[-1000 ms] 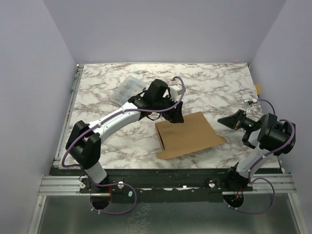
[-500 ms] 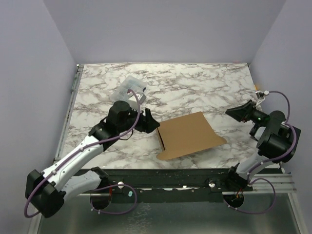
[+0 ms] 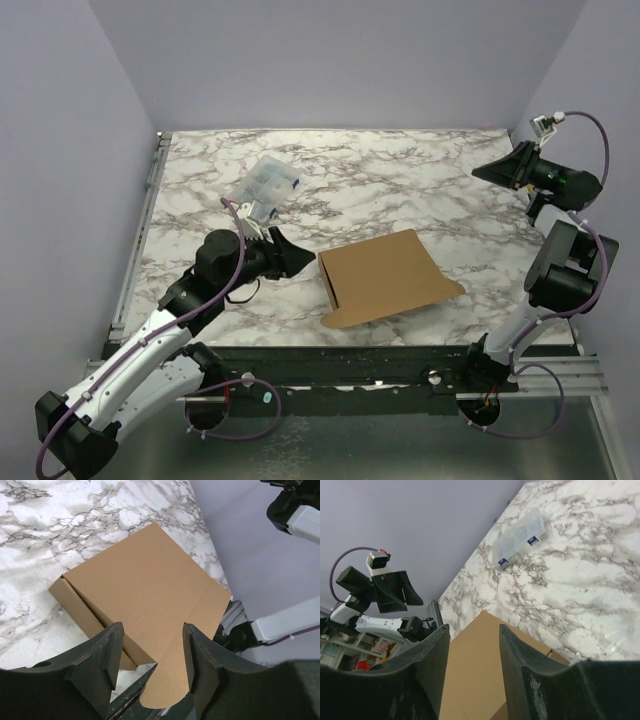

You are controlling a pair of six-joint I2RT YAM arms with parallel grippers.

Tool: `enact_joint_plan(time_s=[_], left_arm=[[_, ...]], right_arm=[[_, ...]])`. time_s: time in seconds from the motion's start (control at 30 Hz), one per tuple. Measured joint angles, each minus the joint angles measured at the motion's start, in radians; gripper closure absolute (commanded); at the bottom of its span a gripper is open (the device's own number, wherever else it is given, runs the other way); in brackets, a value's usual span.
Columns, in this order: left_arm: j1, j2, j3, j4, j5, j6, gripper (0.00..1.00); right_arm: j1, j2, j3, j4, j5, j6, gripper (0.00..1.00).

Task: Fold the paper box
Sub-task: Close the paper box at the center of the board.

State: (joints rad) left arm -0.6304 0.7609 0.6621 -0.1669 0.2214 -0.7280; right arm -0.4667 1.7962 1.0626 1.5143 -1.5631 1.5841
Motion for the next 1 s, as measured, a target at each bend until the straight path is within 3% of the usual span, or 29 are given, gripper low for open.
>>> enact_joint_plan(time_s=[0.17, 0.23, 0.3, 0.37, 0.4, 0.5, 0.57, 0.6, 0.67, 0.73, 0.83, 1.0], left_arm=[[0.002, 0.0, -0.014, 0.014, -0.016, -0.071, 0.41], [0.003, 0.037, 0.0, 0.015, -0.015, -0.085, 0.32], [0.003, 0.089, 0.021, 0.016, -0.015, -0.096, 0.17], [0.003, 0.104, 0.028, 0.014, -0.019, -0.108, 0.11], [0.003, 0.1, 0.028, 0.014, -0.03, -0.119, 0.13], [0.008, 0.075, 0.028, 0.016, -0.055, -0.133, 0.28], [0.009, 0.057, 0.028, 0.014, -0.057, -0.128, 0.42], [0.009, 0.05, 0.028, 0.012, -0.057, -0.121, 0.53], [0.01, 0.039, 0.028, 0.002, -0.048, -0.107, 0.62], [0.01, 0.035, 0.028, -0.006, -0.016, -0.1, 0.69], [0.008, 0.042, 0.034, -0.034, 0.05, -0.101, 0.79], [-0.07, 0.056, 0.033, -0.092, 0.079, -0.129, 0.83]], right_arm=[[0.052, 0.04, 0.224, 0.003, 0.008, 0.153, 0.48], [0.109, 0.069, 0.335, 0.001, 0.035, 0.193, 0.47], [0.172, 0.077, 0.428, -0.056, 0.076, 0.13, 0.44], [0.232, 0.056, 0.531, -0.261, 0.143, -0.058, 0.43], [0.264, 0.039, 0.597, -0.423, 0.196, -0.195, 0.38], [0.356, -0.03, 0.784, -0.889, 0.412, -0.678, 0.18], [0.399, -0.096, 0.861, -1.13, 0.506, -0.935, 0.14], [0.412, -0.137, 0.872, -1.235, 0.537, -1.052, 0.16], [0.412, -0.243, 0.823, -1.427, 0.602, -1.28, 0.27], [0.403, -0.381, 0.678, -1.574, 0.698, -1.47, 0.55], [0.389, -0.562, 0.457, -1.795, 0.863, -1.674, 0.82], [0.375, -0.723, 0.234, -2.096, 1.004, -1.89, 0.94]])
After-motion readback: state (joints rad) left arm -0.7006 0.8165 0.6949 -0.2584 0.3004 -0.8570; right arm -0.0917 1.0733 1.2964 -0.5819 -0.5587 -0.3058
